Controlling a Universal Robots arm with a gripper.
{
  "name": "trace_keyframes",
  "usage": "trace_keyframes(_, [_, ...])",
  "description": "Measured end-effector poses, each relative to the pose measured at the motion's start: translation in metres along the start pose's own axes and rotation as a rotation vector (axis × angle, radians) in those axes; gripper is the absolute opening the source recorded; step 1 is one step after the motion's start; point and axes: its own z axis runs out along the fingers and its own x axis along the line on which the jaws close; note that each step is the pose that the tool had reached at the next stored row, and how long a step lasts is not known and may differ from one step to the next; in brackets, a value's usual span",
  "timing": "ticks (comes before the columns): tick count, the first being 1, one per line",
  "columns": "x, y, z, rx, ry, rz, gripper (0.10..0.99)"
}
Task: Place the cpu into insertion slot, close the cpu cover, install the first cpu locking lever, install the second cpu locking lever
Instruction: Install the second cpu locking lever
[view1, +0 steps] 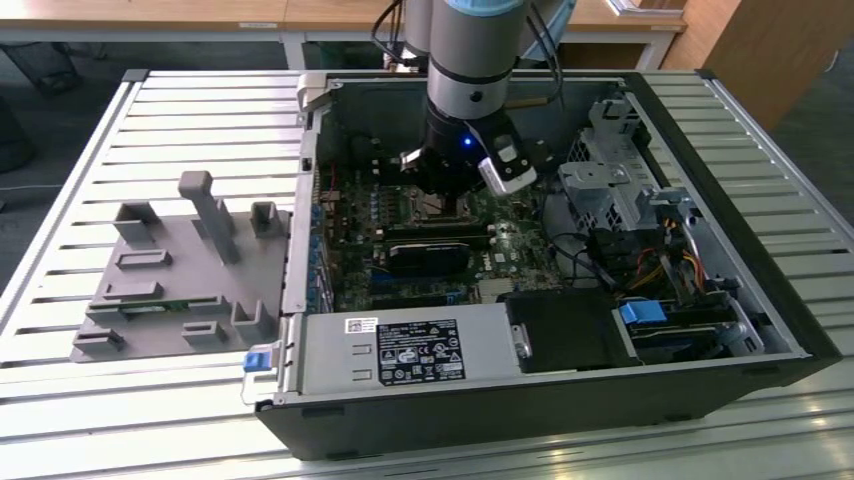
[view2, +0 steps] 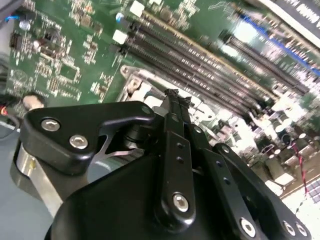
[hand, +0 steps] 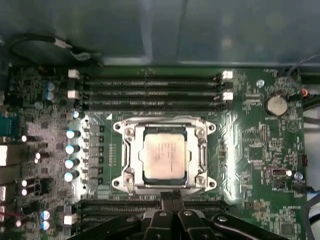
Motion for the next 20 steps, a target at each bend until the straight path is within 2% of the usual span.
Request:
trace_keyframes(2, [0.0009,-0.0028,-0.0003,-0.003,0.0,0.0,0.118])
trace_keyframes(9, [0.011,-0.0081,-0.0006,-0.004,0.0,0.0,0.118])
trace_keyframes(15, [0.0141,-0.0092,0.0067,-0.005,0.0001,0.0,0.118])
trace_keyframes(20, [0.0176,-0.0131,0.0065,-0.025,0.0004,0.0,0.118])
